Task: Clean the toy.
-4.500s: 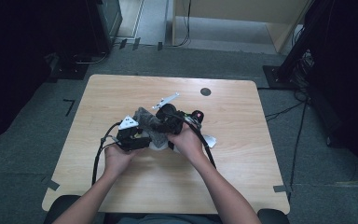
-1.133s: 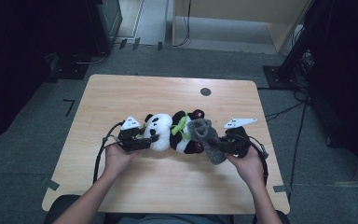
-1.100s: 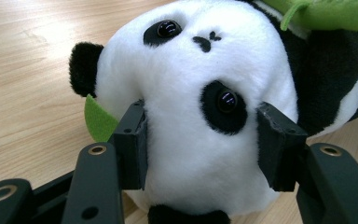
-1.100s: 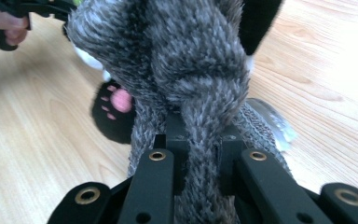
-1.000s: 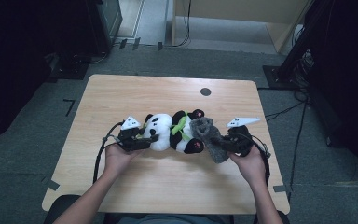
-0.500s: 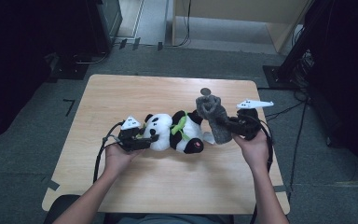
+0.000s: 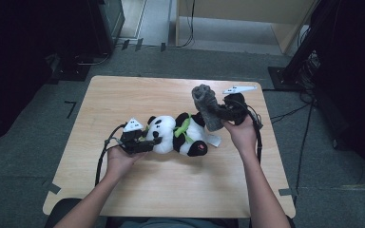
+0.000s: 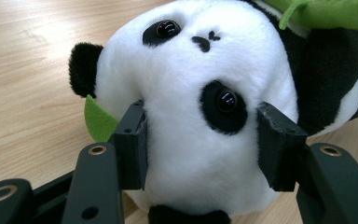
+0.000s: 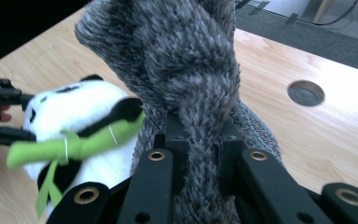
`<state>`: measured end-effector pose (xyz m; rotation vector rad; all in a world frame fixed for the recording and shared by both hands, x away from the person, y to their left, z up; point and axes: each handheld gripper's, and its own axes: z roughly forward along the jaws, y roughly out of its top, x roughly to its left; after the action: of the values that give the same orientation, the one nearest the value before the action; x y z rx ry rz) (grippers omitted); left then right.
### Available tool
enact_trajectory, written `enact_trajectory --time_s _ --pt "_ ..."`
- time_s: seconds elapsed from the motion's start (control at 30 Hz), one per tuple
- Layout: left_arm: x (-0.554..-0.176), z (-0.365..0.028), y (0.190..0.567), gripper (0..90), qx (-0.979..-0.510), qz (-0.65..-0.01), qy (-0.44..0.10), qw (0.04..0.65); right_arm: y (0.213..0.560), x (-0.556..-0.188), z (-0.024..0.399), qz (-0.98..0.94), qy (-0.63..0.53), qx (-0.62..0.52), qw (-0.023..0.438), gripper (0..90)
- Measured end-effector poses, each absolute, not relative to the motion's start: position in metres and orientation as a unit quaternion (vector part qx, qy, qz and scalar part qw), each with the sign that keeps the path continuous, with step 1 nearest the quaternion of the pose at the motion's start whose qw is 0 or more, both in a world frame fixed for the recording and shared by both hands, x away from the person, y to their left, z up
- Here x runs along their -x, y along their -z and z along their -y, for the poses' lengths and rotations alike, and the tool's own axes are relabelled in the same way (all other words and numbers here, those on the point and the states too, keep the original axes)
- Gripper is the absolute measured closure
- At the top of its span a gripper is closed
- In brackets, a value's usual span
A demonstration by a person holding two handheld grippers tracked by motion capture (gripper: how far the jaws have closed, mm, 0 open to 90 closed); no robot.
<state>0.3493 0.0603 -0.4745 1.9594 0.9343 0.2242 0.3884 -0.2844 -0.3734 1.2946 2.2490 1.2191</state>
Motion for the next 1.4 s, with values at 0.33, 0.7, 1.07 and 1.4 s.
enact_trajectory --time_s 0.33,0.7,1.07,1.4 --pt "-0.350 -0.060 0.475 44.2 -0.796 -0.381 -0.089 0.462 0.389 -0.404 0.264 -0.785 -0.411 -0.448 0.119 80.6" --pt "-0.350 -0.060 0.475 44.2 -0.796 -0.381 -0.088 0.462 0.399 -0.396 0.274 -0.785 -0.405 -0.450 0.129 80.6" --pt "-0.350 -0.061 0.475 44.1 -0.796 -0.380 -0.087 0.463 0.405 -0.383 0.288 -0.783 -0.401 -0.457 0.132 80.6" --pt "-0.351 -0.061 0.475 44.0 -0.794 -0.383 -0.085 0.465 0.420 -0.373 0.305 -0.779 -0.386 -0.479 0.121 80.6"
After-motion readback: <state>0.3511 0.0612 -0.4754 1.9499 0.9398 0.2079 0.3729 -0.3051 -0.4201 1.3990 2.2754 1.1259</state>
